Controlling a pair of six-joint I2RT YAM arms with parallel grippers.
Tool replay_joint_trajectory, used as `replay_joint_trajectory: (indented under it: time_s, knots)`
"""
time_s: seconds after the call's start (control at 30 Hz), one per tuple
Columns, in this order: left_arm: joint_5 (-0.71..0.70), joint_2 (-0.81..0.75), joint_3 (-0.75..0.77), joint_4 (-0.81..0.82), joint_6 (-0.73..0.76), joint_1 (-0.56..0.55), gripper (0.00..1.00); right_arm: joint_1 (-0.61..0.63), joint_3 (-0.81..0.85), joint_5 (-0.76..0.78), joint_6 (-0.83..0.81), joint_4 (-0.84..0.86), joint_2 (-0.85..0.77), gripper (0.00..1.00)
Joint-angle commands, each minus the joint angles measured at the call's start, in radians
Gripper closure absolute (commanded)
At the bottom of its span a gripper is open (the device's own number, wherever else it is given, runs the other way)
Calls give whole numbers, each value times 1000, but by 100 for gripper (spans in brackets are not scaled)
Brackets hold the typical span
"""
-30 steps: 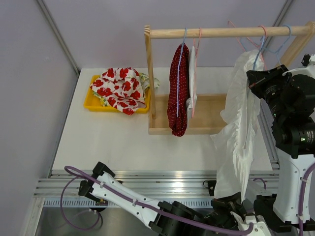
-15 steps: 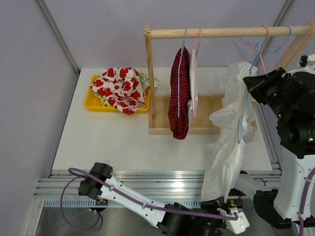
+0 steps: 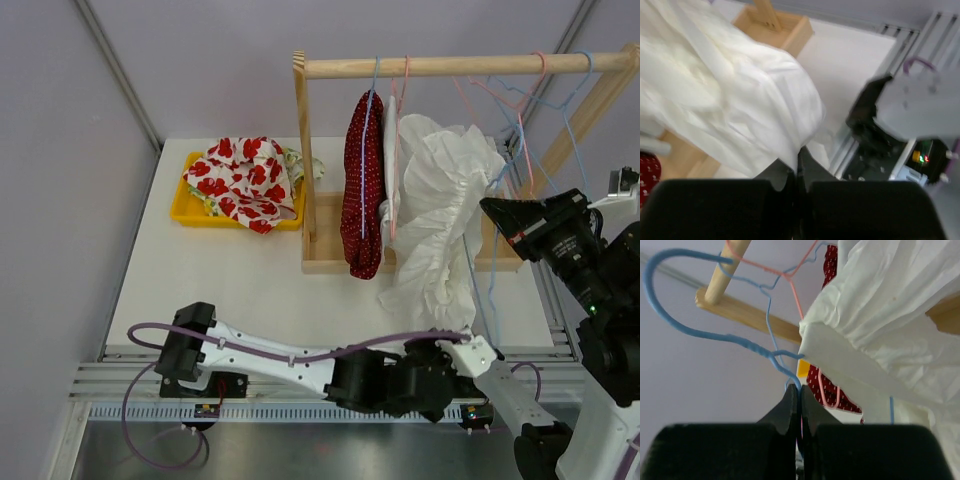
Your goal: Remove the skirt from the hanger
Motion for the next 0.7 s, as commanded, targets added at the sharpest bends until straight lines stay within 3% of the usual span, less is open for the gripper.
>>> replay_joint_trajectory:
  time_s: [0.0, 0.2, 0.43, 0.67]
  knots:
    - [64, -12, 127, 67, 41, 104, 100, -4, -31, -111, 25, 25, -48, 100]
    - [47, 24, 260, 36, 110, 216, 100, -6, -48, -194, -13, -186, -114, 100]
    - [89, 2, 279, -64, 53, 314, 100, -4, 189, -210, -10, -380, -46, 100]
    - [147, -88, 120, -38, -73, 278, 100, -4, 182, -190, -13, -288, -28, 100]
